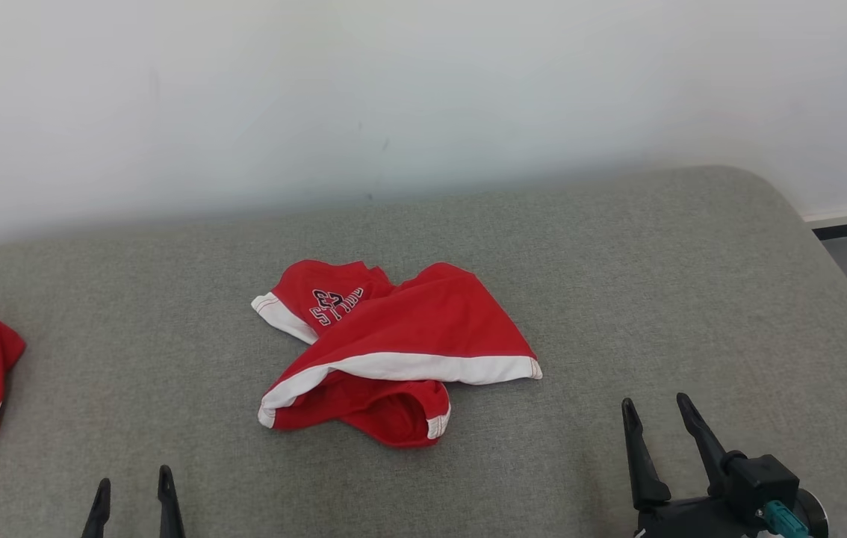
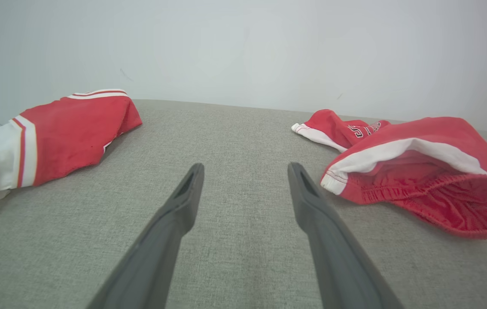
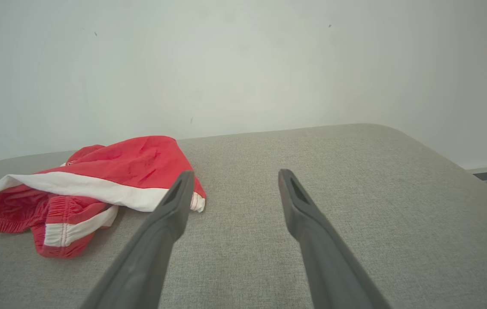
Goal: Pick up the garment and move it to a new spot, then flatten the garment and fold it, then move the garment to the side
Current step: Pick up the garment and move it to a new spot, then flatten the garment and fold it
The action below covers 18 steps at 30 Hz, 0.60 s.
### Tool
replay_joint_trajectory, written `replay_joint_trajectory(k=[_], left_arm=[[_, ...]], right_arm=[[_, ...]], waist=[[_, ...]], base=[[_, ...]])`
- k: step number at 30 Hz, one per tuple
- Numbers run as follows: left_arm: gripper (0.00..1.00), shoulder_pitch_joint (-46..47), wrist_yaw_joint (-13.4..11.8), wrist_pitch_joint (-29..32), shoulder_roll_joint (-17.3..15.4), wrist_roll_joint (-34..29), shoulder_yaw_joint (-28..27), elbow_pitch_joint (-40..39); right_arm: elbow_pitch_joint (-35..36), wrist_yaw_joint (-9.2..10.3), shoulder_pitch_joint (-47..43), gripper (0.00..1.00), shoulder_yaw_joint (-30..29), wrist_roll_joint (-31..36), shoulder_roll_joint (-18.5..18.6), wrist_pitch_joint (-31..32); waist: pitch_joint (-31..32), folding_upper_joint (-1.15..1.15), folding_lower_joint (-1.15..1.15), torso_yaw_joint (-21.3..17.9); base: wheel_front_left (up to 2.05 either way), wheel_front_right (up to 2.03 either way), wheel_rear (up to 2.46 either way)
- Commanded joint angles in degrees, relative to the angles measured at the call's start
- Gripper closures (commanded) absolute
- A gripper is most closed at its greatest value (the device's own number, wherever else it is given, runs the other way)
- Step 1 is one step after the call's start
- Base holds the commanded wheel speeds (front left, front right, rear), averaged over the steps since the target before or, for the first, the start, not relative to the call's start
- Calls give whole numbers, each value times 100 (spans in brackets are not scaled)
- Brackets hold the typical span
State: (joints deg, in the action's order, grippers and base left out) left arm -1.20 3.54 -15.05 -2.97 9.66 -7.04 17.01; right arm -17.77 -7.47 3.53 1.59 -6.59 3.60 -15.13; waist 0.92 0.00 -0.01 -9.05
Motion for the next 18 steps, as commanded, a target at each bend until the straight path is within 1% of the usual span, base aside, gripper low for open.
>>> replay_joint_trajectory(k=[1,7,12,15,18], left_arm=[[0,-101,18,-19,8,-45,-18,-60],[0,-153,32,-19,9,48,68,-48],[0,-196,123,-19,10,19,309,17],[0,-115,123,-19,10,64,427,39],[0,24,189,-19,9,91,614,36]], right_arm=[[-13,-5,-50,0,-39,35,-31,-3],[-74,-5,-71,0,-17,48,-43,-3],[-135,-5,-68,0,19,32,-49,-2],[-216,-5,-38,0,49,7,-53,-2],[-356,-5,109,0,266,-44,15,-3]], waist=[[1,0,1,74],[-20,0,1,192],[-30,0,1,256],[-88,0,1,305],[-222,0,1,356]], base=[[0,0,0],[0,0,0],[0,0,0],[0,0,0],[0,0,0]])
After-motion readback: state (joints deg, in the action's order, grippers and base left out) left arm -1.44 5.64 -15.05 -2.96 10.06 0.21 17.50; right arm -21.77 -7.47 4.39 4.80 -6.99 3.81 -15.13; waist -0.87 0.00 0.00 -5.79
